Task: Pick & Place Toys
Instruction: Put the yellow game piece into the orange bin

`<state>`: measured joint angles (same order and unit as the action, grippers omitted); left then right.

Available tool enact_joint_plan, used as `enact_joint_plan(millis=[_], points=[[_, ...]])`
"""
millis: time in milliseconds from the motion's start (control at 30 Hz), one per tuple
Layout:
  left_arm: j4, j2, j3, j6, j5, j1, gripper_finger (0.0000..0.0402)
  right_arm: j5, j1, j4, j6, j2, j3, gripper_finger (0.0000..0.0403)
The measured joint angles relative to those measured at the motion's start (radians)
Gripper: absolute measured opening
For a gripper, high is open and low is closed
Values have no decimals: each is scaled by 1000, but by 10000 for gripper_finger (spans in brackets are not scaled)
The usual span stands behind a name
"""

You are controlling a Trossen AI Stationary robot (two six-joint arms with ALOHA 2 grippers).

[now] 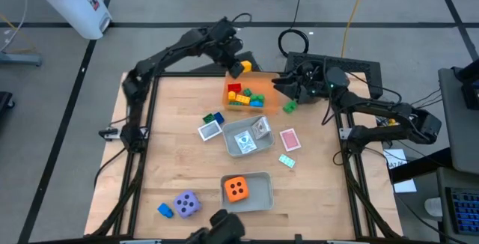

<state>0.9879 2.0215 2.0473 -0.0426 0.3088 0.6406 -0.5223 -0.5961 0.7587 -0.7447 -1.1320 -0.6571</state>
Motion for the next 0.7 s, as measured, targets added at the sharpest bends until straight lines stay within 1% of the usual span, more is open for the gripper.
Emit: enact_joint_plan(millis=[167, 300, 500, 700], points=[[158, 155, 200, 73, 0, 4, 112, -2, -1, -68, 13, 0, 0, 254], [245, 242, 294, 106, -10, 2, 112, -3, -12, -167, 49, 0, 0, 254], [304, 300, 305, 112, -91, -7, 112, -2, -25, -296, 112, 0, 0, 254], [369, 351, 305, 95, -172, -14, 112, 0, -25, -307, 131, 0, 1, 254]])
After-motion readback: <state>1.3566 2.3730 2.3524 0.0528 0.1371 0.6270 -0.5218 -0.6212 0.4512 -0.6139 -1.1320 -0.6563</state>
